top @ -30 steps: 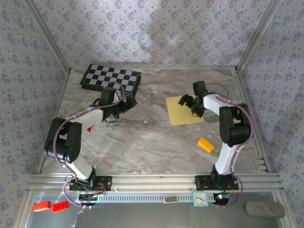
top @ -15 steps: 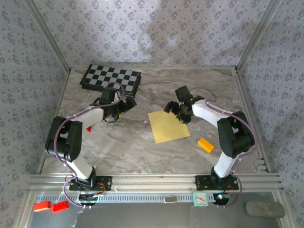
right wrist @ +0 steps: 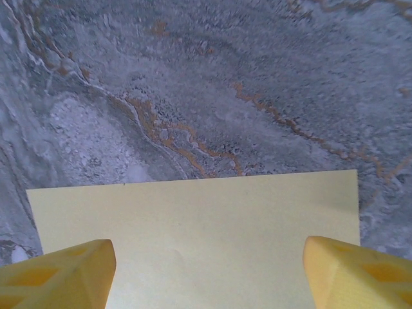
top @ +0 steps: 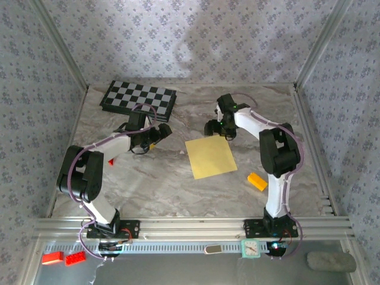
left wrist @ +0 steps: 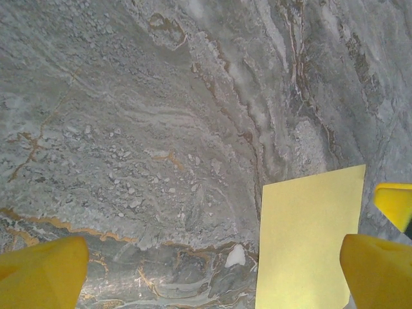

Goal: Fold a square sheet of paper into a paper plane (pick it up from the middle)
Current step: Move the square sheet of paper to the center of the table.

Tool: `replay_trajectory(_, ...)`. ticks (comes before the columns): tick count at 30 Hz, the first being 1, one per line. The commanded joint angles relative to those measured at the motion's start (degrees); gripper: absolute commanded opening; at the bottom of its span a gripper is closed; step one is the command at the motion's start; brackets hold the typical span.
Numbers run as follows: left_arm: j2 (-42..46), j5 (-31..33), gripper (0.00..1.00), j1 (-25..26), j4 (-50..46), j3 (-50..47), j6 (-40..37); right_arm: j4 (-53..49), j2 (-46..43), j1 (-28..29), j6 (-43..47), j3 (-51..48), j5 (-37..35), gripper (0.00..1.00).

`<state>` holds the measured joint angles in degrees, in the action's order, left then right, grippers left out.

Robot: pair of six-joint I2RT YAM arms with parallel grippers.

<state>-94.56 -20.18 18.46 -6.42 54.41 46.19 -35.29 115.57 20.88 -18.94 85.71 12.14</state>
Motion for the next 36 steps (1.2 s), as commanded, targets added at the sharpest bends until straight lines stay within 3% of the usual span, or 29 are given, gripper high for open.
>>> replay_trajectory(1,-0.88,-1.04,1.0,0.7,-1.81,1.75,0.47,-2.43,1.38,0.37,1.91,2.09,0.07,0.79)
replay_trajectory(14,-1.92,-1.08,1.0,1.33,-3.68,2.44,1.44,0.61,2.68,2.77,-6.72,-2.7,-4.78,0.83)
replay_trajectory(17,-1.94,-1.0,1.0,1.32,-4.29,2.59,1.57,0.59,1.99,4.01,-12.21,-4.68,-6.98,0.83)
replay_trajectory(22,-1.98,-0.91,1.0,1.41,-5.07,2.8,1.29,5.1,-0.39,5.44,-28.62,-9.78,-8.86,0.83)
replay_trajectory(28,-1.18,0.17,1.0,1.97,-7.82,3.05,0.27,4.65,-1.29,9.8,-43.26,-9.66,-11.01,0.86)
replay_trajectory(36,-0.39,5.16,1.0,5.91,-15.88,5.02,-2.13,5.98,-2.64,13.71,-48.63,-6.85,-6.92,0.86)
